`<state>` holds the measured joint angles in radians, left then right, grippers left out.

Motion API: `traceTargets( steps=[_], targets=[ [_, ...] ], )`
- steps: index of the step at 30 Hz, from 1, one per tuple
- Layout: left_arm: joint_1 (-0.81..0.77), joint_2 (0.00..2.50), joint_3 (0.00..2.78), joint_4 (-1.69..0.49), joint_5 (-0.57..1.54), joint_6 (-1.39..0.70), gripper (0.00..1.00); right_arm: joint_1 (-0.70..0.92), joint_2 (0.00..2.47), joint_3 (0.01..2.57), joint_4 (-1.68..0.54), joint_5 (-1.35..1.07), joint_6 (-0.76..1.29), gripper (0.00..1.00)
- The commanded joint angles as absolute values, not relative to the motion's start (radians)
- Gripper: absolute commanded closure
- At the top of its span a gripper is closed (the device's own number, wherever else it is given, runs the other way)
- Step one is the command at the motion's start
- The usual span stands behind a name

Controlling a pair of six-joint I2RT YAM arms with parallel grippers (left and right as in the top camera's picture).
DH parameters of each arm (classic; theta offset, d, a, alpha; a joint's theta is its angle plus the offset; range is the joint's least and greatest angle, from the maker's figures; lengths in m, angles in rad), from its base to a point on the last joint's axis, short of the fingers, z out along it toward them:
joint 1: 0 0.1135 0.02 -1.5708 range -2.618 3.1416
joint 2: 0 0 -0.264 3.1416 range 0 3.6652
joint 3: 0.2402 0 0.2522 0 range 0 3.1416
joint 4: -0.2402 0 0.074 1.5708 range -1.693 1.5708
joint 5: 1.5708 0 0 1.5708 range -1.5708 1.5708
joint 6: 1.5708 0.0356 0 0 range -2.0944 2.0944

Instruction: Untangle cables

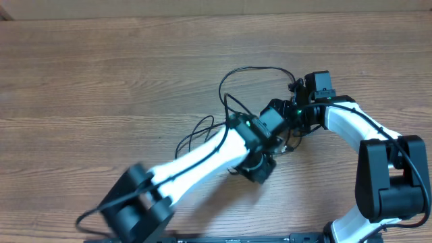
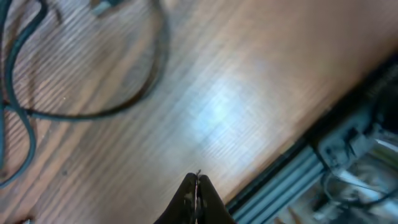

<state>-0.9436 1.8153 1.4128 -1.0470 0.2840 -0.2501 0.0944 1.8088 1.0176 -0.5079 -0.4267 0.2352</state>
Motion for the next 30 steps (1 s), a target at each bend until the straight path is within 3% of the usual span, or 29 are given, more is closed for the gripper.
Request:
traceTargets(
  steps=[1,7,15,17,19,21,23,25,30],
  targets=[
    [-1.034,1.724,1.416,-1.068,0.091,-0.260,0.95,0.096,1.814,1.018,-0.507,-0.367,0.236,0.00],
    [-1.158,1.701,1.404,-1.084,-0.257,-0.403,0.95,0.096,1.814,1.018,-0.506,-0.367,0.236,0.00],
    [-1.132,1.702,1.243,-0.961,-0.299,-0.396,0.93,0.096,1.814,1.018,-0.506,-0.367,0.236,0.00],
    [-1.107,1.702,1.201,-0.921,-0.300,-0.377,0.80,0.096,1.814,1.018,-0.507,-0.367,0.236,0.00],
    [-1.072,1.702,1.181,-0.900,-0.294,-0.374,0.45,0.096,1.814,1.018,-0.507,-0.367,0.236,0.00],
    [-1.059,1.701,1.181,-0.885,-0.294,-0.374,0.58,0.096,1.814,1.018,-0.507,-0.367,0.236,0.00],
    [-1.058,1.701,1.182,-0.878,-0.270,-0.360,0.55,0.096,1.814,1.018,-0.506,-0.367,0.236,0.00],
    [-1.058,1.705,1.174,-0.850,-0.269,-0.324,0.62,0.096,1.814,1.018,-0.507,-0.367,0.236,0.00],
    [-1.055,1.714,1.153,-0.752,-0.094,-0.012,0.69,0.096,1.814,1.018,-0.507,-0.367,0.236,0.00]
  ],
)
